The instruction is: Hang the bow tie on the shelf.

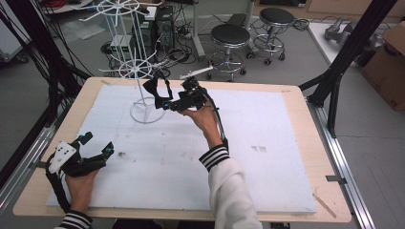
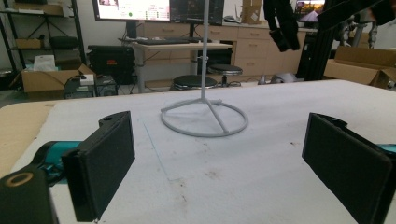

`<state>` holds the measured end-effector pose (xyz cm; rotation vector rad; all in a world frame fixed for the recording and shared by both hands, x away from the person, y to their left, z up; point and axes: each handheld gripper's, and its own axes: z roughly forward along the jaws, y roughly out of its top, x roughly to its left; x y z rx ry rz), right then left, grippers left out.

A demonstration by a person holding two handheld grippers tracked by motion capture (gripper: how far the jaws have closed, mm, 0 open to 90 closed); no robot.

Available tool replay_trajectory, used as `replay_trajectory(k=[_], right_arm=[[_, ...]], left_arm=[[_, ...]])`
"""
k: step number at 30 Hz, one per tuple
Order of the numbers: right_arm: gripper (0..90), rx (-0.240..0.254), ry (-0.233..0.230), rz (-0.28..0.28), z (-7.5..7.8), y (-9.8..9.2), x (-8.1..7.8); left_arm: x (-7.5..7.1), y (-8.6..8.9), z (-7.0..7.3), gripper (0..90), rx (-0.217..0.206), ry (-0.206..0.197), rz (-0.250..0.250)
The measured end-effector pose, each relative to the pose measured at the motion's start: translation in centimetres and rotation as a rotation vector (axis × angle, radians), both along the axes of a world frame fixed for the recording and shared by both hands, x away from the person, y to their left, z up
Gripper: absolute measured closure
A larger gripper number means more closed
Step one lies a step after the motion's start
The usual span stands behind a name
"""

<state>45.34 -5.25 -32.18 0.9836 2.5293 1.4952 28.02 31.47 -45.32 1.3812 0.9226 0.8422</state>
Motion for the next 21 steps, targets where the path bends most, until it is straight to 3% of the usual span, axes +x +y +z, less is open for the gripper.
replay_trajectory(k=[2,4,7,11,21], right_arm=[[12.0,0.014,-0.005,0.002,0.4,-1.1,-0.6],[12.0,0.037,-0.085,-0.009,0.6,-2.4,-1.9],[12.0,0.042,-0.097,-0.018,0.6,-4.8,-3.7],[12.0,0.055,-0.158,-0.052,0.4,-8.6,-6.7],[11.7,0.092,-0.295,-0.231,-2.4,-17.4,-13.2]], left_arm=[[0.0,0.0,0.0,9.7,0.003,-0.003,-0.001],[0.0,0.0,0.0,9.7,0.001,-0.004,0.001],[0.0,0.0,0.0,9.7,-0.001,-0.002,0.002],[0.0,0.0,0.0,9.7,0.005,-0.002,0.001],[0.0,-0.2,0.0,9.7,0.021,0.005,0.001]])
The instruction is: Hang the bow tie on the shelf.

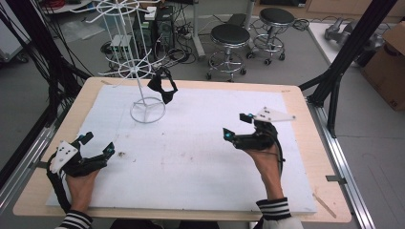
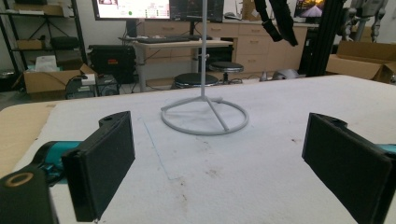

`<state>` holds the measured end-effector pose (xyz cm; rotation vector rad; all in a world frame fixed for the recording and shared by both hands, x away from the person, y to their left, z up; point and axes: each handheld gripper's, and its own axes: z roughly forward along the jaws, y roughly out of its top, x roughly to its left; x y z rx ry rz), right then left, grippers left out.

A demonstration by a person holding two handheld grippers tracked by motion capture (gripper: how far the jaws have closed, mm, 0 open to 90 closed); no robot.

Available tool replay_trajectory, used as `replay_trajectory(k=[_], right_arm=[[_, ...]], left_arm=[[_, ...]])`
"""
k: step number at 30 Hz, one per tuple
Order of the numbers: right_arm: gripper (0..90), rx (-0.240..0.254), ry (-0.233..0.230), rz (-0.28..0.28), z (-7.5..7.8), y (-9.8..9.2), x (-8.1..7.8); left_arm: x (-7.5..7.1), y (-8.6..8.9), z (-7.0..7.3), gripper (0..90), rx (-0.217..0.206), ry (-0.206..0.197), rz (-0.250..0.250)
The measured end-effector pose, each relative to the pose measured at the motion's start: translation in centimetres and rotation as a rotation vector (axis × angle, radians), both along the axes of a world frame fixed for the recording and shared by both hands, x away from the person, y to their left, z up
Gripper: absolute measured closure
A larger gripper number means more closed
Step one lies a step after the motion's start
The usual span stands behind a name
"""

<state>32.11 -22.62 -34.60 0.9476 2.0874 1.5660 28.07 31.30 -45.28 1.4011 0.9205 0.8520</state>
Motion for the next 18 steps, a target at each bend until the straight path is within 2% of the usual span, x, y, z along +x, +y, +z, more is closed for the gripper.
replay_trajectory(k=[6,10,14,18], right_arm=[[11.7,0.026,-0.087,-0.070,-3.3,-3.0,-3.0],[11.7,0.059,-0.113,-0.129,-6.1,-4.2,-4.5],[11.7,0.032,-0.145,-0.189,-8.4,-4.5,-5.4],[11.7,0.022,-0.174,-0.216,-9.7,-4.4,-5.9]], left_arm=[[0.0,0.0,0.0,9.8,0.007,0.000,-0.001],[0.0,-0.1,0.0,9.8,0.011,0.000,0.001],[0.0,-0.1,0.0,9.8,0.016,0.001,0.001],[0.0,-0.1,0.0,9.8,0.015,0.002,0.002]])
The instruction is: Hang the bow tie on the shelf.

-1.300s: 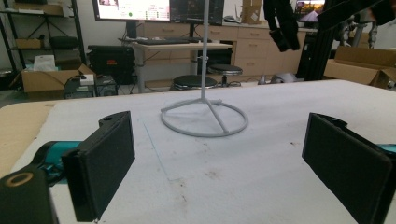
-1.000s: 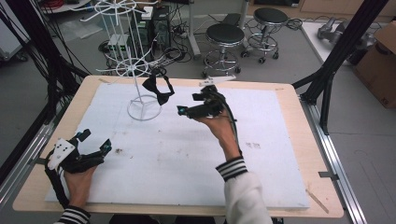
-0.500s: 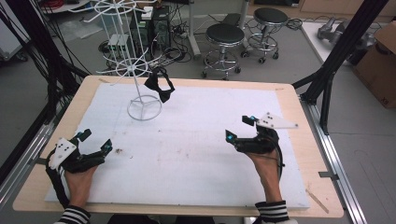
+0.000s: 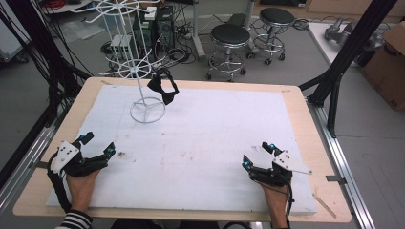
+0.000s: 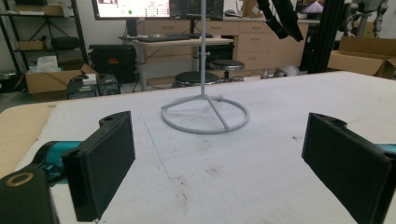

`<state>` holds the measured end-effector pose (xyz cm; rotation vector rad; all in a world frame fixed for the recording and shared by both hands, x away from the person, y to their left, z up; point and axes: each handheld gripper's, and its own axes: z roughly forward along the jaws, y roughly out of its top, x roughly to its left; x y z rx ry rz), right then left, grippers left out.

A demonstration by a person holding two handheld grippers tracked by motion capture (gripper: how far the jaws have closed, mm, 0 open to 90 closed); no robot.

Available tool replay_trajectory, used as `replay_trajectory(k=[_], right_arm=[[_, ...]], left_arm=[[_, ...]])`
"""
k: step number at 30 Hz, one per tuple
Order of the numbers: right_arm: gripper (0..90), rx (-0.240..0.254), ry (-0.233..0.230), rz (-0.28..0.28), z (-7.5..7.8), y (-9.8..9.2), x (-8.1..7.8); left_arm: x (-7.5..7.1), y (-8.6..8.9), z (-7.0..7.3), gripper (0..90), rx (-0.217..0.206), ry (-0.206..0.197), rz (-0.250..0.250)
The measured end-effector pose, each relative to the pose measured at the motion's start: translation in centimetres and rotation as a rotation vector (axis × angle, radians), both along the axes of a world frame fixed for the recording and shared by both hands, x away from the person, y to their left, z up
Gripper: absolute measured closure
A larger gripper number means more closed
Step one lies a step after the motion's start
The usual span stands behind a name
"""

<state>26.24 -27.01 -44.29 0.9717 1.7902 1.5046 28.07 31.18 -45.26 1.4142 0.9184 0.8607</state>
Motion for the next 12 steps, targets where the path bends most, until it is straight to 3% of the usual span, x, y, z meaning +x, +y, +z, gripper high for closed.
replay_trajectory(k=[4,12], right_arm=[[11.7,0.020,-0.027,-0.031,-0.70,0.02,-0.30],[11.7,0.022,-0.045,-0.035,-0.84,-0.07,-0.49]], left_arm=[[0.00,-0.03,0.00,9.8,0.002,0.001,0.003],[-0.03,0.09,-0.02,9.8,-0.013,0.002,0.015]])
